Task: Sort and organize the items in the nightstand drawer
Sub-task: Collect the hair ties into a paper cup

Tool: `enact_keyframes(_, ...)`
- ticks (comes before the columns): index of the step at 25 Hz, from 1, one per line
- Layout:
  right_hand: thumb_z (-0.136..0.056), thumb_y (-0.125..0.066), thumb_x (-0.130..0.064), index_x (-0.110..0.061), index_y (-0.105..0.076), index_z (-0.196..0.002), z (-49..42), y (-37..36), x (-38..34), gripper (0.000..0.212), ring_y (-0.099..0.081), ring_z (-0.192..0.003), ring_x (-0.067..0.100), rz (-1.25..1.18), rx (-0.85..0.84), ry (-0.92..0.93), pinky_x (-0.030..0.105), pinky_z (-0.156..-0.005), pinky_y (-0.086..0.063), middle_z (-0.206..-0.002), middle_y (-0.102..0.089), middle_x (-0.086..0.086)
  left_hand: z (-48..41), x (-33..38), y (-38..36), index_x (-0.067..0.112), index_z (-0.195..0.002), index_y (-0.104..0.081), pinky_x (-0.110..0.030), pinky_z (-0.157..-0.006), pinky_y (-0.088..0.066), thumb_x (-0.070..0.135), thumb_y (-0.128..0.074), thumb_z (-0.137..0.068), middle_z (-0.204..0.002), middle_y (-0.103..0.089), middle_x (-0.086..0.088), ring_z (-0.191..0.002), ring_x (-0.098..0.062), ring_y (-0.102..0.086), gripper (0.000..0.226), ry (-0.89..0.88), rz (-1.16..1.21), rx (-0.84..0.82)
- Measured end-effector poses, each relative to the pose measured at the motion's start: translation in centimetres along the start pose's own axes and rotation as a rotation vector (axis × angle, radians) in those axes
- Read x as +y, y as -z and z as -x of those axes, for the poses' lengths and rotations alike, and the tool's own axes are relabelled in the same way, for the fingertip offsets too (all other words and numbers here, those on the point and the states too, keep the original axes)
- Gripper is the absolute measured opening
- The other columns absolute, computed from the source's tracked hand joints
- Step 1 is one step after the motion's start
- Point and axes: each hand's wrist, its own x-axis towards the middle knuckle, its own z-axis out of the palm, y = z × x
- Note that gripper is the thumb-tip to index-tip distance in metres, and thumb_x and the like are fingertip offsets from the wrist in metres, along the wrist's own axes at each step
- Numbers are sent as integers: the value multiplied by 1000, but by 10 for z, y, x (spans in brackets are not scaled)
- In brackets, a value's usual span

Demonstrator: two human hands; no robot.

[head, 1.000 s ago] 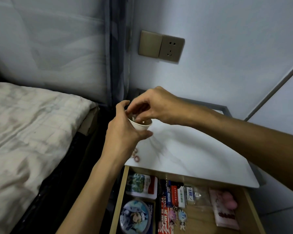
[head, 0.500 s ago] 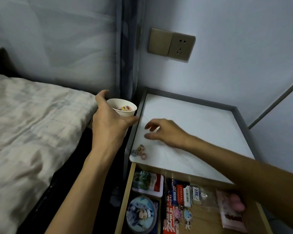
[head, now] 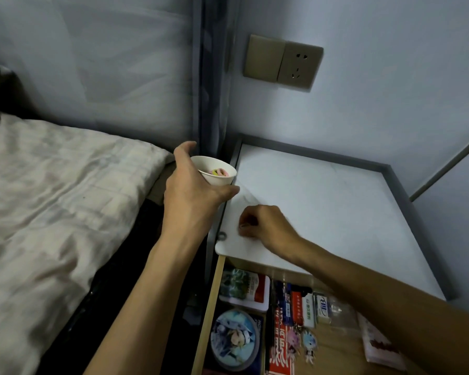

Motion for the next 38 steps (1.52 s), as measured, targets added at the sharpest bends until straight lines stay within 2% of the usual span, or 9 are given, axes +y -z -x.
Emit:
enact_keyframes(3, -88, -69, -13, -12, -71, -90, -4, 13, 9, 4, -68, -71, 7, 43, -9, -92, 22, -70, -54, -83, -72, 1, 1, 1, -2, 23, -142, -34, -27, -86, -46, 21, -89, -65, -111, -51, 4, -104, -17, -54, 95, -1, -8, -44)
enact_keyframes(9, -87, -66, -8, -12, -74, -88, -16, 42, 10, 9, -66, -84, 16, 171, 73, -111, 25, -78, -52, -90, -73, 2, 4, 2, -7, 22, -144, -34, -21, -84, -39, 22, -89, -65, -118, -52, 1, -104, -12, -47, 96, -9, -44, -86)
enact_keyframes(18, -88, -67, -11, -12, -74, -94, -12, 35, 24, 9, -58, -83, 10, 217, 6, -70, 21, -77, -47, -97, -70, 1, 5, 2, -11, 23, -143, -34, -29, -88, -47, 23, -89, -66, -126, -57, -7, -113, -22, -55, 95, -6, -53, -107)
enact_keyframes(22, -86, -61, -7, -13, -73, -92, -13, 30, 22, 15, -65, -87, 20, 338, -44, -51, 27, -77, -52, -97, -72, 6, 5, 1, -13, 24, -143, -34, -26, -85, -45, 24, -89, -65, -126, -57, -6, -113, -21, -55, 95, 0, -66, -113)
enact_keyframes(24, -84, -62, -4, -11, -75, -90, -14, 41, 11, 16, -66, -77, 15, 235, -1, -90, 23, -74, -52, -91, -74, 8, 7, 3, -13, 24, -142, -35, -27, -85, -46, 23, -90, -65, -124, -58, -5, -112, -21, -55, 95, 3, -53, -122)
enact_keyframes(26, -82, -66, -1, -7, -75, -86, -17, 65, -15, 11, -65, -64, 13, -143, 164, -103, 26, -70, -53, -80, -73, 10, 7, 4, -14, 25, -141, -36, -26, -83, -46, 22, -90, -64, -117, -57, 0, -107, -18, -55, 94, -11, -28, -121)
enact_keyframes(28, -84, -68, 1, -1, -72, -88, -16, 94, -54, 6, -62, -64, 13, -411, 201, 24, 26, -67, -55, -75, -70, 11, 7, 4, -14, 26, -142, -35, -23, -79, -43, 22, -90, -64, -111, -53, 5, -101, -13, -53, 95, -18, -25, -123)
enact_keyframes(33, -81, -78, -15, -12, -74, -102, -8, 128, -112, 21, -71, -81, 11, -136, -132, 210, 25, -77, -58, -89, -75, 1, 7, 11, -19, 28, -142, -33, -3, -61, -42, 20, -90, -64, -99, -50, 15, -76, 8, -52, 97, -20, 31, -141)
enact_keyframes(38, -92, -65, -10, -8, -72, -103, -10, 142, -92, 13, -66, -72, 9, -228, 102, 170, 22, -65, -54, -88, -73, 5, 7, 14, -20, 29, -141, -35, 1, -62, -41, 18, -90, -62, -106, -50, 10, -81, 10, -49, 97, 3, 121, -101)
